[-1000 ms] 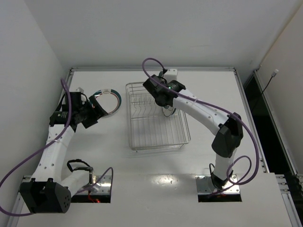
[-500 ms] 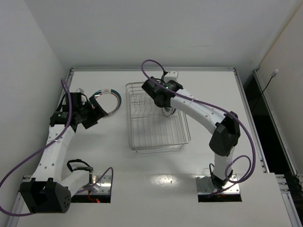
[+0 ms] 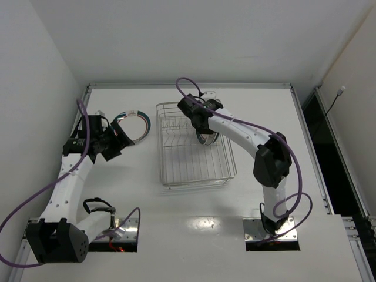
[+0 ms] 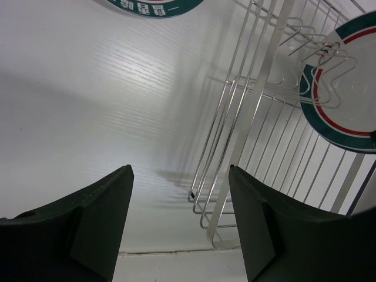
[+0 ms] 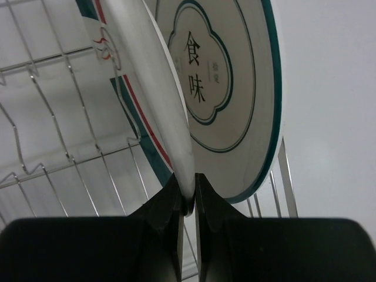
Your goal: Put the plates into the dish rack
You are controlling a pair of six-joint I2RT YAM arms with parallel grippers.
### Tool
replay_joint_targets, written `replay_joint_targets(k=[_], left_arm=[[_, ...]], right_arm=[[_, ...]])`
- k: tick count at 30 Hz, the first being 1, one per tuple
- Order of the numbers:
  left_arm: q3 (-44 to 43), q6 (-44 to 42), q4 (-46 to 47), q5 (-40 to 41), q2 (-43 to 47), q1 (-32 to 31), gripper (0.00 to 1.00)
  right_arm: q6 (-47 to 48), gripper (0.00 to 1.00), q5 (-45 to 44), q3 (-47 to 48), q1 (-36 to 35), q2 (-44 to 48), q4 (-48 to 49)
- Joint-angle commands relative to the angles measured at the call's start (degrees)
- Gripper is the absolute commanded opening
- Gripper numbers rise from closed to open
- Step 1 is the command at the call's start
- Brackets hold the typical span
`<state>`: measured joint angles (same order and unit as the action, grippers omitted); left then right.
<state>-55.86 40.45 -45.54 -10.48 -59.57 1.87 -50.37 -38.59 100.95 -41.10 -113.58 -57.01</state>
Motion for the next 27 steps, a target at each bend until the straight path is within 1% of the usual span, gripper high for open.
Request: replay_joint_targets(k=[1, 7, 10, 11, 12, 16, 19, 20, 23, 24, 25, 26, 27], left_arm=[[1.0, -0.9, 1.1, 0.3, -0.1, 1.2, 0.63], [2.2, -0.9, 2.1, -0.3, -0.1, 1.2, 0.63], [2.2, -0.9, 2.6, -0.3, -0.6, 1.7, 0.63], [2.2, -0.9, 2.6, -0.3, -0.6, 1.7, 0.63], [2.2, -0.9, 2.6, -0.3, -0.6, 1.7, 0.63], [1.6, -0.9, 3.3, 0.8, -1.9, 2.3, 0.63], [1.6, -0.1, 4.8, 1.9, -3.1, 2.3, 0.63], [1.6, -0.1, 5.6, 1.9, -4.0, 2.8, 0.63], [2.7, 2.0, 8.5, 1.9, -6.3, 3.3, 0.63], [3.4, 2.0, 9.9, 1.2, -7.0, 3.9, 0.63], [4.2, 2.9, 12.9, 0.2, -9.0, 4.6, 0.63], [5.9, 3.8, 14.4, -0.9, -10.2, 5.8, 0.63], [6.8, 4.4, 16.1, -3.6, -11.5, 6.4, 0.63]], right_arm=[[2.9, 0.0, 5.1, -0.9, 0.8, 0.1, 1.9], [2.9, 0.04, 8.2, -4.2, 2.1, 4.0, 4.2], [3.5, 0.1, 9.6, -4.2, 2.6, 5.3, 4.7], [4.0, 0.14, 9.6, -4.2, 2.6, 5.3, 4.7], [4.1, 0.14, 10.3, -4.2, 2.6, 6.1, 4.7], [5.1, 0.22, 10.3, -2.3, 2.6, 8.0, 4.7], [6.2, 0.31, 11.4, -1.8, 2.6, 10.3, 5.3], [6.2, 0.37, 12.0, -1.3, 2.6, 10.3, 5.3], [6.9, 0.39, 13.3, -1.3, 2.6, 13.0, 4.8], [8.1, 0.39, 14.7, -2.1, 2.6, 14.0, 5.7], [11.4, 0.39, 18.9, -4.2, 2.6, 16.6, 9.5], [12.8, 0.39, 21.3, -5.9, 2.6, 18.5, 12.2], [14.1, 0.44, 23.4, -9.9, 2.6, 20.5, 17.9]])
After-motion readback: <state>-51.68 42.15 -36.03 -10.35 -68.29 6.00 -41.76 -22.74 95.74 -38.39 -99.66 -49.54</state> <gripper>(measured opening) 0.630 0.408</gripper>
